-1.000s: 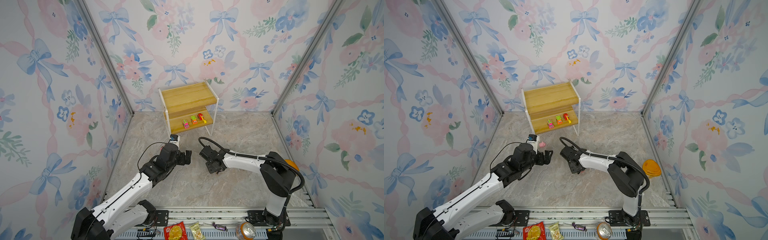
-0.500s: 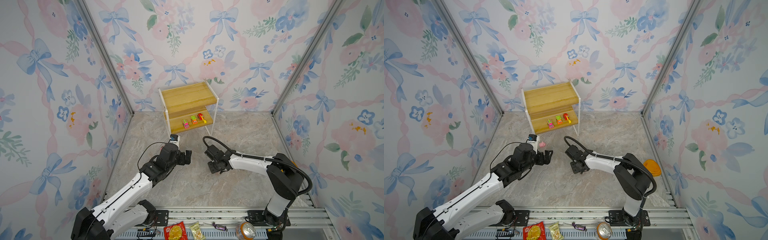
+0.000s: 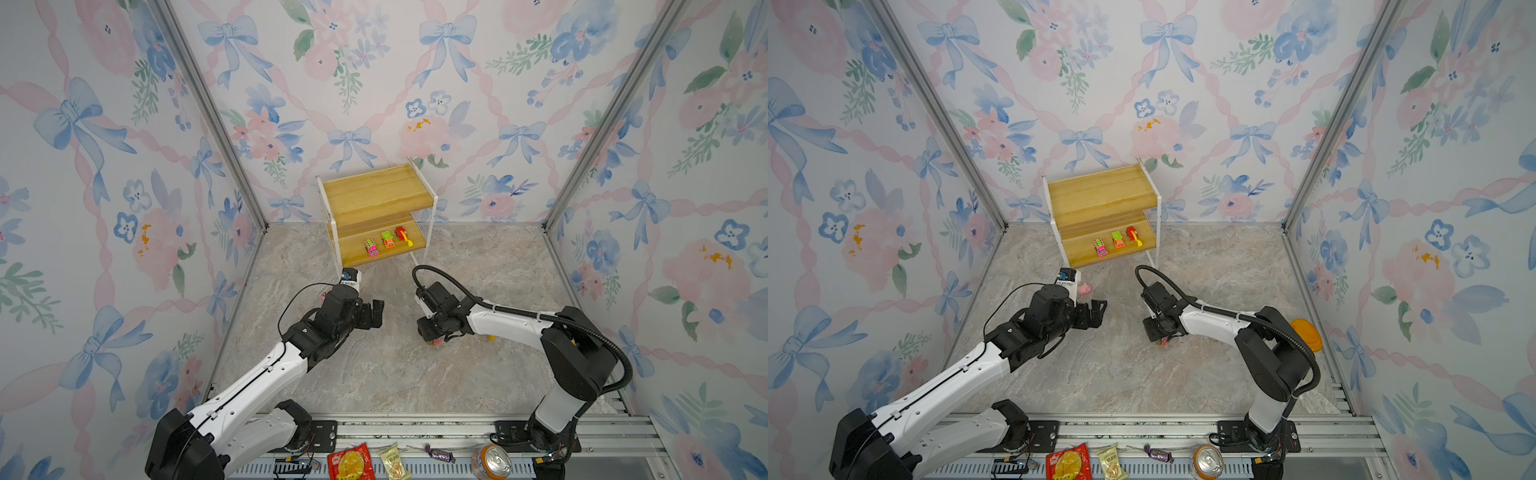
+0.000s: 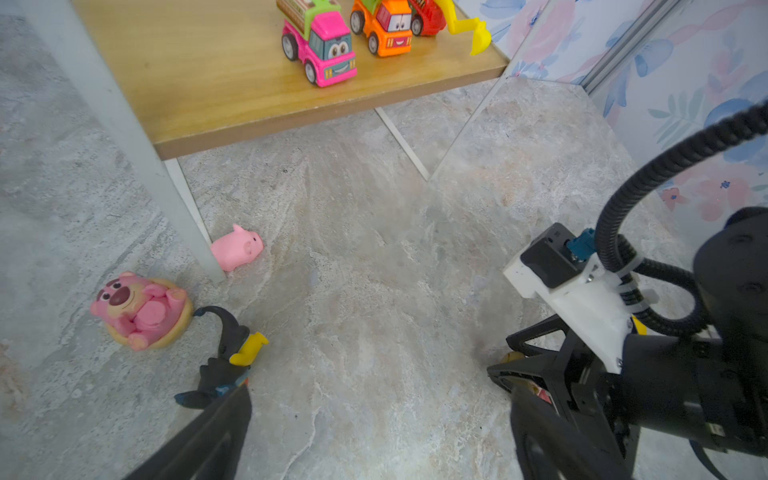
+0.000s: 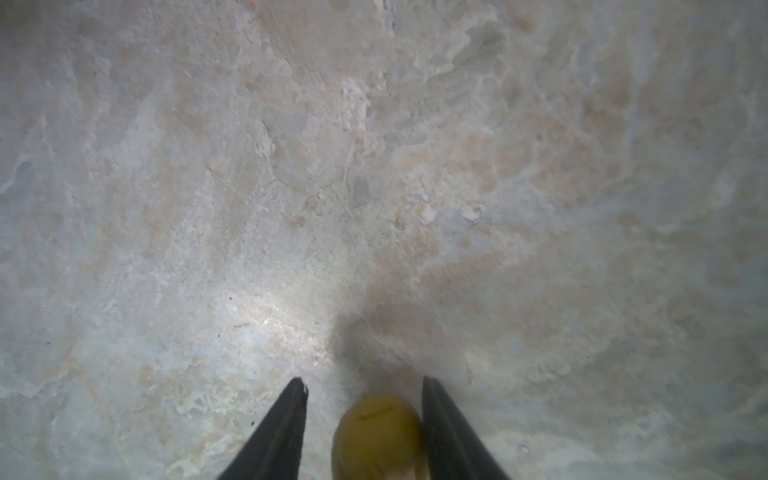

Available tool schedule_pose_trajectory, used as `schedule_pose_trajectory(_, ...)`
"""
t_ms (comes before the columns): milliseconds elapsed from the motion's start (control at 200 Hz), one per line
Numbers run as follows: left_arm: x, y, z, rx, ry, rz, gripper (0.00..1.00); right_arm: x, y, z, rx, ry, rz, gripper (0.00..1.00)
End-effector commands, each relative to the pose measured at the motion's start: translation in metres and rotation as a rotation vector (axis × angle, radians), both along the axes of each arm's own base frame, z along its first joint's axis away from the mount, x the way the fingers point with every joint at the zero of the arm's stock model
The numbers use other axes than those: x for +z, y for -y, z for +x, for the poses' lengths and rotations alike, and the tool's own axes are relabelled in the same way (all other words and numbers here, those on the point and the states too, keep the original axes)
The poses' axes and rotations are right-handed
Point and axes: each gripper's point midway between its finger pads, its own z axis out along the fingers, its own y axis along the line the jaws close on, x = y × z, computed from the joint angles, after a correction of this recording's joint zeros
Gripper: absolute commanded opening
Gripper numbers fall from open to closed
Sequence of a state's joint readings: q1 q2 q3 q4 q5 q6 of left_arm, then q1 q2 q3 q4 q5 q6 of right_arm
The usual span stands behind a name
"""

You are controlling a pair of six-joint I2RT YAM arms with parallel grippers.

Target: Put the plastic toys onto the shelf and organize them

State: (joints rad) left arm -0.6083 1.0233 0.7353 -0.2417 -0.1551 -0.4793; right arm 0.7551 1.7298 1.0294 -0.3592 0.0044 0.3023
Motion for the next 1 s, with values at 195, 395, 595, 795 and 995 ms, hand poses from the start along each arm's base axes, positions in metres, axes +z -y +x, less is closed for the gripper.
schedule_pose_trajectory(195,0.005,0.003,0.004,-0.008,-0.004,-0.001,0.98,-0.008,0.009,-0.004,0.028,-0.021,0.006,0.47)
schedule_pose_trajectory(395,0.003,0.004,0.004,-0.010,-0.008,-0.002,0.98,-0.007,0.011,-0.003,0.073,-0.014,0.034,0.47)
schedule_pose_trajectory(595,0.004,0.004,0.005,-0.007,-0.005,-0.001,0.98,-0.008,0.011,-0.005,0.124,-0.008,0.042,0.45)
schedule_pose_trajectory(795,0.005,0.004,0.006,-0.007,-0.001,-0.001,0.98,-0.007,0.007,-0.005,0.148,0.002,0.067,0.32)
schedule_pose_trajectory(995,0.008,0.003,0.007,-0.004,0.010,0.004,0.98,0.012,0.004,-0.001,0.137,0.065,0.090,0.26)
